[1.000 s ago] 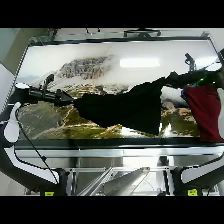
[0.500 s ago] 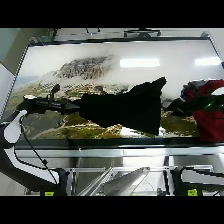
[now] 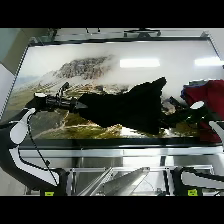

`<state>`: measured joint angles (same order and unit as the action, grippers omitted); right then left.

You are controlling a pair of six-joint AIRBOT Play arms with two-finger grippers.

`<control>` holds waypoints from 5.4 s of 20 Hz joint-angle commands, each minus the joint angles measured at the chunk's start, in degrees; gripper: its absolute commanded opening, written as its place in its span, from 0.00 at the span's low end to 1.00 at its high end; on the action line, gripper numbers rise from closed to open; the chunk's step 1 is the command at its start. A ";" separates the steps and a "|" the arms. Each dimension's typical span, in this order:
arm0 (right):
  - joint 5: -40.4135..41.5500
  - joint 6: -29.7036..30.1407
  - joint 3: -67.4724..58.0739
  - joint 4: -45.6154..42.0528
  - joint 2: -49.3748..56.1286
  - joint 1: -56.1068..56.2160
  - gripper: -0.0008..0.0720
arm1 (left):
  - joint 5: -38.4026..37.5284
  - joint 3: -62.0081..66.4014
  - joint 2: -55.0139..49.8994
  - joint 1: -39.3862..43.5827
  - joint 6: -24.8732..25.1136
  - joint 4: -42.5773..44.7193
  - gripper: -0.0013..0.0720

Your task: Fold the shirts.

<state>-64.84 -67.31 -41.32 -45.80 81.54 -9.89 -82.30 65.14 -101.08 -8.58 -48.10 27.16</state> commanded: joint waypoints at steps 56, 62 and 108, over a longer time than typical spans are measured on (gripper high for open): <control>-15.74 16.22 -30.05 16.06 4.46 -18.88 0.50 | -13.90 11.85 5.57 -20.02 -21.42 26.08 0.61; -10.88 12.63 -19.89 -2.47 4.39 -22.27 0.63 | -2.14 -14.47 19.15 -24.59 -21.42 31.30 0.61; -19.93 13.09 -37.42 25.73 -15.82 -9.40 0.03 | -4.68 7.61 39.98 -12.57 -6.78 -20.70 0.05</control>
<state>-84.71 -54.54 -70.48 -31.62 77.14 -18.02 -81.95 65.14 -67.55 -20.99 -59.57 26.83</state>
